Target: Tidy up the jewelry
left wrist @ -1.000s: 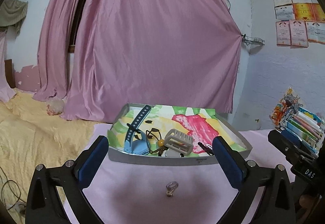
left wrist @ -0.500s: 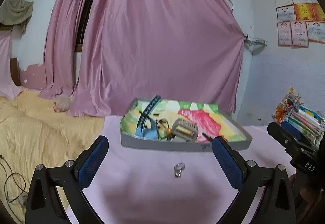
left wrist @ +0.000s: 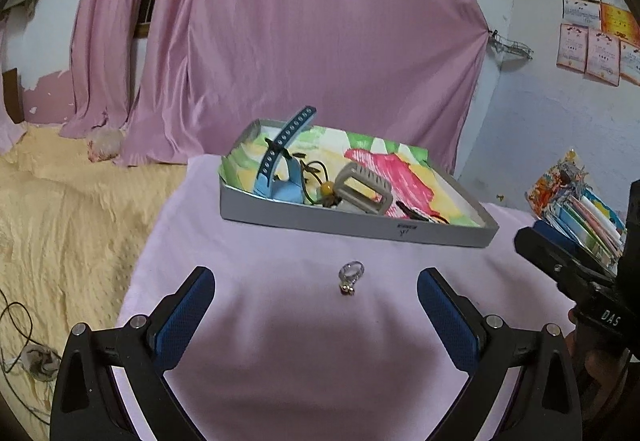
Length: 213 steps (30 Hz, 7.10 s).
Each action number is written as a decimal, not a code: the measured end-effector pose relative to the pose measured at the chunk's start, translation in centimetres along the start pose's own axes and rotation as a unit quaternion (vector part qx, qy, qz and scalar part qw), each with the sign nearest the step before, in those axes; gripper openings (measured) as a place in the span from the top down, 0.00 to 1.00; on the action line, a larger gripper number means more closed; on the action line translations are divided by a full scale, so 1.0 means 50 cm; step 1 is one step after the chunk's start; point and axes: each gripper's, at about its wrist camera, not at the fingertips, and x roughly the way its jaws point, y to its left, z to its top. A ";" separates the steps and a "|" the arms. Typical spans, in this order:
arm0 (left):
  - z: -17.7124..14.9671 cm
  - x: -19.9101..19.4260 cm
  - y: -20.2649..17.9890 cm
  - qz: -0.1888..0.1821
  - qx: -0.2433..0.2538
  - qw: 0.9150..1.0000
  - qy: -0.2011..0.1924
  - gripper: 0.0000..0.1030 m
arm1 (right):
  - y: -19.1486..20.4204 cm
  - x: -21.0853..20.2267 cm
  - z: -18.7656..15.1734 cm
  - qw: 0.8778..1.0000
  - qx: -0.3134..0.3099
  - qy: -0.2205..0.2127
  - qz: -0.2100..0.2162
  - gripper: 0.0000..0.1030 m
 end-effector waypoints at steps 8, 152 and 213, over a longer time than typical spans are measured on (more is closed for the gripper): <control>-0.005 0.033 -0.023 -0.002 0.032 0.998 0.053 0.32 | 0.002 0.057 -0.009 0.996 0.003 0.079 0.035 0.49; 0.145 0.249 -0.178 -0.074 0.057 0.991 0.099 0.89 | -0.151 0.231 0.067 0.988 0.069 0.138 0.006 0.95; 0.142 0.234 -0.178 -0.033 0.053 0.990 0.129 0.80 | -0.143 0.207 0.064 0.987 0.060 0.151 0.005 0.94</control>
